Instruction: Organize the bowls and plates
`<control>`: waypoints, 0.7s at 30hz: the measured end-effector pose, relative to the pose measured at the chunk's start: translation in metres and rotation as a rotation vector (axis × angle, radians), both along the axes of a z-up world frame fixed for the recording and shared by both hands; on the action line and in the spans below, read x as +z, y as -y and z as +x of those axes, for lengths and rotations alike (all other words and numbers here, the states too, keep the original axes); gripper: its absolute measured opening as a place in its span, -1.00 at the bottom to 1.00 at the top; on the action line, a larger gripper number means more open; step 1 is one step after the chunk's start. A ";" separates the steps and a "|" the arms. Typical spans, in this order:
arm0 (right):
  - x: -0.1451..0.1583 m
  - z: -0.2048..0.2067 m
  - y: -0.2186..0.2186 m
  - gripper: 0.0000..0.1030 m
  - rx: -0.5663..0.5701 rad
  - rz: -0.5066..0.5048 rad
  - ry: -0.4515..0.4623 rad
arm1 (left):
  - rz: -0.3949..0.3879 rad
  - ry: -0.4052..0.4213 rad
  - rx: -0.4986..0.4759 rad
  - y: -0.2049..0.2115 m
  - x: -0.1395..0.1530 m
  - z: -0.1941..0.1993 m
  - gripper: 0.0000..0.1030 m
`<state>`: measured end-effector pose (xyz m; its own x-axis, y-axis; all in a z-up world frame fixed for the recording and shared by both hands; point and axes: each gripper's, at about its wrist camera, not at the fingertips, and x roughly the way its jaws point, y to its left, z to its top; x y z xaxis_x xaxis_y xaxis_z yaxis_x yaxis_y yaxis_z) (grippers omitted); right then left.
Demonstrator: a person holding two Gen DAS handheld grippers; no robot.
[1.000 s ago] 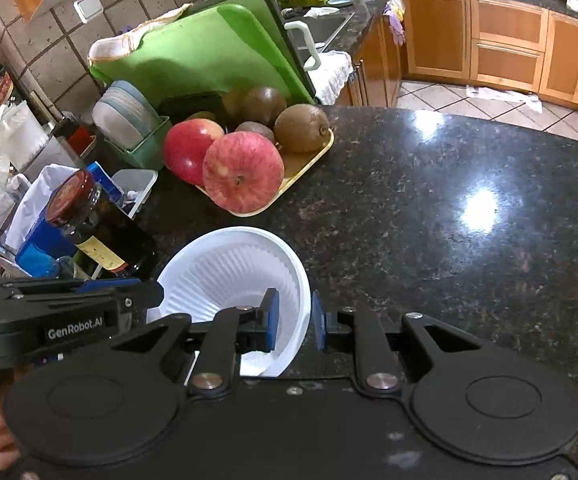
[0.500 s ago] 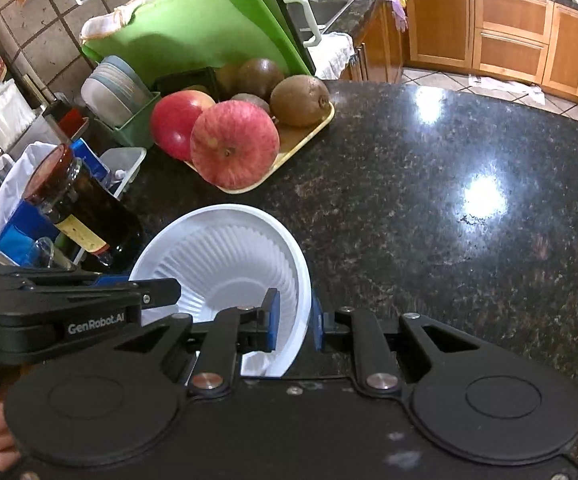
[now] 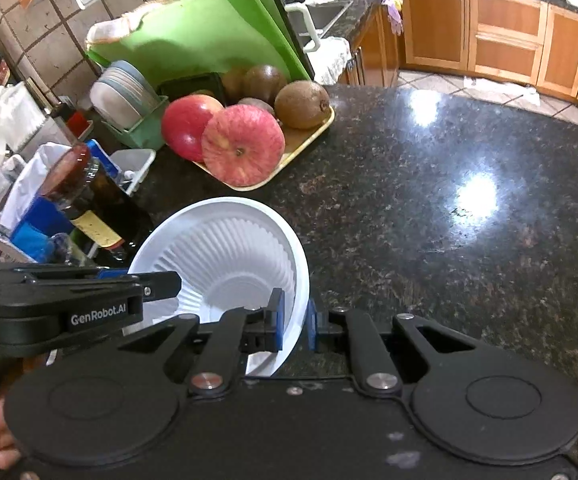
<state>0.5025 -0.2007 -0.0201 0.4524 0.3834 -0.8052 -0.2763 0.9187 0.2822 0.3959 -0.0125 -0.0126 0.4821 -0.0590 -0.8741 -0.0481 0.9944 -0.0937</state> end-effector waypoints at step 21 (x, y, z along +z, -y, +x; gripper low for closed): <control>0.116 -0.162 0.041 -0.73 -0.029 0.019 0.217 | -0.050 0.098 -0.099 0.024 0.094 -0.116 -0.57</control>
